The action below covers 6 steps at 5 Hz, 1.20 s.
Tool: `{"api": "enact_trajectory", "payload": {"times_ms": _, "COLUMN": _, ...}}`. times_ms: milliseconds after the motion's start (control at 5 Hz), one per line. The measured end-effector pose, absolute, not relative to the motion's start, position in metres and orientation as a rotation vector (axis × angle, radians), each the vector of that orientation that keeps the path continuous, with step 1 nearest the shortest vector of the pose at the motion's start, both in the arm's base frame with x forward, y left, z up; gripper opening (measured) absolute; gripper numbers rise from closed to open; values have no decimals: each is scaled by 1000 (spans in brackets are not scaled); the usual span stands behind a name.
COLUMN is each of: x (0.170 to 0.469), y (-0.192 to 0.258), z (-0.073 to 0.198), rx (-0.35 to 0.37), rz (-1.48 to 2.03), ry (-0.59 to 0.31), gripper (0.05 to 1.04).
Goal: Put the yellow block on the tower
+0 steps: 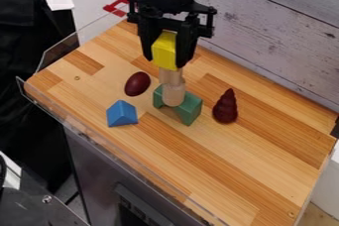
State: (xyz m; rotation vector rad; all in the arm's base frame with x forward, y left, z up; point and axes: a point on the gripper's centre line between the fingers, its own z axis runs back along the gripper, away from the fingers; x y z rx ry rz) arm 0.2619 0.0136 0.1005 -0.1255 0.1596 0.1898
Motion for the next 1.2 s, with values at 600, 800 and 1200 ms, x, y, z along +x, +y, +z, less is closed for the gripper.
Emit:
{"api": "enact_trajectory", "payload": {"times_ms": 600, "x": 268, "y": 6, "z": 91, "rx": -114, "rz": 168, "ry": 176, "gripper": 585}}
{"api": "enact_trajectory", "payload": {"times_ms": 800, "x": 269, "y": 7, "z": 91, "rx": -113, "rz": 182, "ry": 175, "gripper": 584}}
{"api": "enact_trajectory", "payload": {"times_ms": 1200, "x": 266, "y": 12, "z": 91, "rx": -109, "rz": 198, "ry": 184, "gripper": 585}}
